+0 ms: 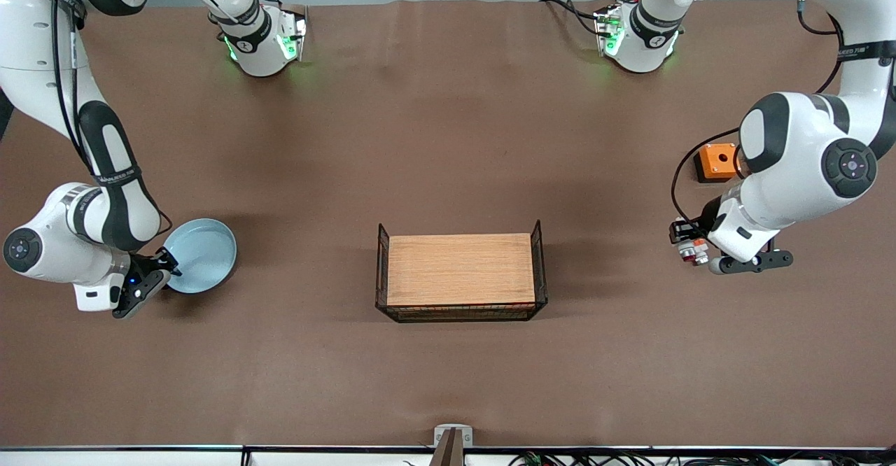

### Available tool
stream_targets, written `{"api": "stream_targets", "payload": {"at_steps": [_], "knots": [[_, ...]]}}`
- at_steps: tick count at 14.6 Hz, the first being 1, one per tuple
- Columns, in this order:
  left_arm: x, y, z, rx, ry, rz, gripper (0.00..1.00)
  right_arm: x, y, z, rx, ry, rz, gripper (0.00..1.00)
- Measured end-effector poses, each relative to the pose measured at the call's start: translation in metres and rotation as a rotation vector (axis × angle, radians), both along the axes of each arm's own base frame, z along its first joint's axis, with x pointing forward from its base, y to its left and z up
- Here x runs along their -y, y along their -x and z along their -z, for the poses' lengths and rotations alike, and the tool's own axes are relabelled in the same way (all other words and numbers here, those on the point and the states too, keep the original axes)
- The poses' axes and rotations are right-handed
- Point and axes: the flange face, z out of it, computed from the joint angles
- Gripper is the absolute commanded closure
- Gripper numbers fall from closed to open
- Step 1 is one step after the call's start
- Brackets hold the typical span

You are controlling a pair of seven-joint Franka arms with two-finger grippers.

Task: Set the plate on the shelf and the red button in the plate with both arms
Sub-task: 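Grip the light blue plate rim with the right gripper and lift it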

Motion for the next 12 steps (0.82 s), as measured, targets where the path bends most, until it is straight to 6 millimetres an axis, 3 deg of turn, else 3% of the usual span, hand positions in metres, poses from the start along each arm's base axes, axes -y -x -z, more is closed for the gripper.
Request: {"api": "stream_targets", "payload": {"at_steps": [2, 12], "knots": [[0.001, -0.001, -0.007, 0.012, 0.001, -0.002, 0.66, 0.0, 0.001, 0.001, 0.0, -0.006, -0.007, 1.0], [0.003, -0.001, -0.008, 0.014, 0.002, 0.001, 0.65, -0.003, 0.003, -0.014, -0.085, -0.03, 0.055, 1.0]]}}
